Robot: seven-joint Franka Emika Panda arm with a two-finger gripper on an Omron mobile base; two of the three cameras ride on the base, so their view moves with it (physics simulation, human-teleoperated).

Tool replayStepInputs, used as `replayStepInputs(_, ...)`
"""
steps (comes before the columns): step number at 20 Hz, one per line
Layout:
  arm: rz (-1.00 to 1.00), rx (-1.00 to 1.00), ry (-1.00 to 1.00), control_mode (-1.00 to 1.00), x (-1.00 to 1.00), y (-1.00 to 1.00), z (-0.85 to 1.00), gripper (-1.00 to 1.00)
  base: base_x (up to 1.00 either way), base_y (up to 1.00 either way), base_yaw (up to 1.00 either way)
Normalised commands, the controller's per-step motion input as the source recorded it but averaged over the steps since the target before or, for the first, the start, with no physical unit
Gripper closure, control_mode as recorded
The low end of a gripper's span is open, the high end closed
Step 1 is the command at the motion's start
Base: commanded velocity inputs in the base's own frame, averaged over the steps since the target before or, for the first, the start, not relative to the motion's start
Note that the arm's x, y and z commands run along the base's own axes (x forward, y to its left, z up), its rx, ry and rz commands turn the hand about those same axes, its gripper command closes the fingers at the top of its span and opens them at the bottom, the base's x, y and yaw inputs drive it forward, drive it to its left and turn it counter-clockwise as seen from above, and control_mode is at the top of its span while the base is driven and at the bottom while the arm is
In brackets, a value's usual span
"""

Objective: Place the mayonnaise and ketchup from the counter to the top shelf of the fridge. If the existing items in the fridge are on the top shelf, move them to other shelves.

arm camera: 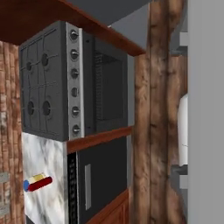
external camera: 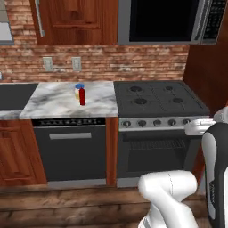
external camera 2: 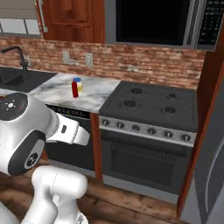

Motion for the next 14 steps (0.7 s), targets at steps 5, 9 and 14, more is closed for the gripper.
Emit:
replayStepInputs(5, 0.00, 0.00, 0.00, 1.00, 0.00, 0.00, 0.00, -1.00, 0.81, 1.00, 0.00)
replayStepInputs(9, 0.00, 0.00, 0.00, 1.00, 0.00, 0.00, 0.00, -1.00, 0.80, 0.98, 0.00)
replayStepInputs(14, 0.00, 0.00, 0.00, 1.00, 0.00, 0.00, 0.00, -1.00, 0.72, 0.55, 0.00)
